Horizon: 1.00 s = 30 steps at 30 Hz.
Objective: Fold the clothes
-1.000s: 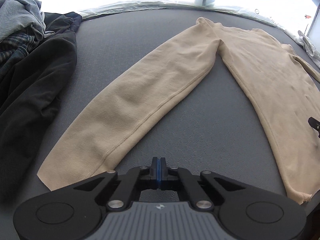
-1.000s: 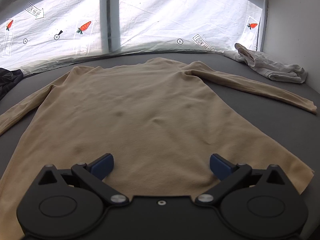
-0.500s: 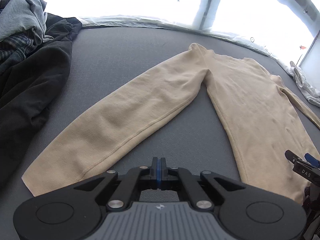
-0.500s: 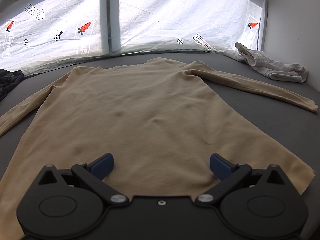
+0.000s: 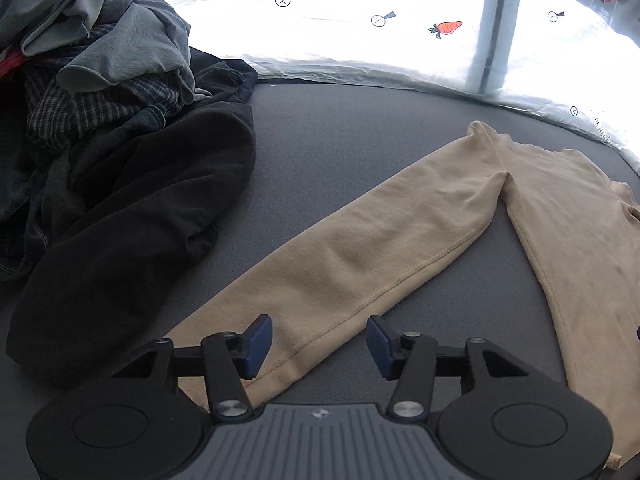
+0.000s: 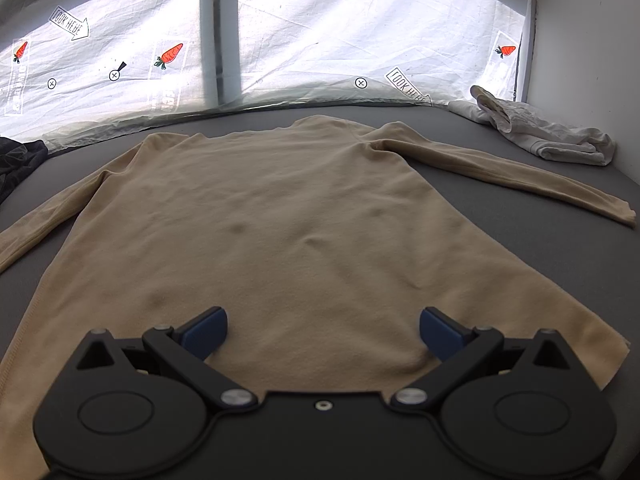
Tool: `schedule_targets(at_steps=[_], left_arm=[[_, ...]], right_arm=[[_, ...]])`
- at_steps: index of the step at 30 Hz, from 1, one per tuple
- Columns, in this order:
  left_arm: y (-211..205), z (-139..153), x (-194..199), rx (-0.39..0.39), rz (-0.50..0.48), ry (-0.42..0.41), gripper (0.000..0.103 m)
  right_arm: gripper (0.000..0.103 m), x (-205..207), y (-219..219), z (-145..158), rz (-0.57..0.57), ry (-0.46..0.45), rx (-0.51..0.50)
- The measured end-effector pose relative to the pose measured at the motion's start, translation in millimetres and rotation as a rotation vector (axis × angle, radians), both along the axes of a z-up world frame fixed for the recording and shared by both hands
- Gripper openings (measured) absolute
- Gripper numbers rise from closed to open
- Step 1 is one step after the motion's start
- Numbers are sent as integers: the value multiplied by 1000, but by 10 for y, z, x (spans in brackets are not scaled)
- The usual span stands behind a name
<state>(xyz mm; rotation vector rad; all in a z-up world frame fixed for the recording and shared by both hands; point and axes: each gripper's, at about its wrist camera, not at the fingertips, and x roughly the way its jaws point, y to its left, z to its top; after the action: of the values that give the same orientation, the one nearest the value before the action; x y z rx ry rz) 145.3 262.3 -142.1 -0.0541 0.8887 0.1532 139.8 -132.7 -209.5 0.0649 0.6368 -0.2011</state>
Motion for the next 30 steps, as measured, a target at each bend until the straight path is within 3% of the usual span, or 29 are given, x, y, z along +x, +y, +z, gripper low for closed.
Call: schedule_targets(at_steps=[3,6,8,11,13,14,15,16,19,22,26,29,30], left_arm=[[244,-127,-63,17,142,22,73],[468,-247,-91,-56,272,37,77],[520,-315,-76,-83,313,41,79],[474,-333,-76,-62,321,14,79],[447,-318,-83,-54,328,-7,63],[445,-305,-87,-54,344,-19,46],[466,-294,-91,-87,357,-30,21],[488,-282,-92,-128,371,-40,4],[420,-188,-61,-220,385,-79,5],[158,5,38,-295,238,-132,5],[-370,274,178,-452,-87,-155,9],[-707,367,206,-442,-228,-158,45],[-750,360,199,-441,-242,-153,50]], right_arm=[[103,0,2,0,0,0,0],[103,1,3,-1,0,0,0],[103,0,3,-1,0,0,0],[103,1,3,-2,0,0,0],[103,4,0,-2,1,0,1],[103,4,-2,-1,1,1,1],[103,5,-4,-1,1,1,1],[103,5,-5,-1,2,1,2],[103,6,-8,-2,4,2,3],[103,10,-13,-1,6,3,5],[103,14,-13,-2,8,5,6],[103,15,-11,0,9,6,6],[103,17,-12,0,10,6,7]])
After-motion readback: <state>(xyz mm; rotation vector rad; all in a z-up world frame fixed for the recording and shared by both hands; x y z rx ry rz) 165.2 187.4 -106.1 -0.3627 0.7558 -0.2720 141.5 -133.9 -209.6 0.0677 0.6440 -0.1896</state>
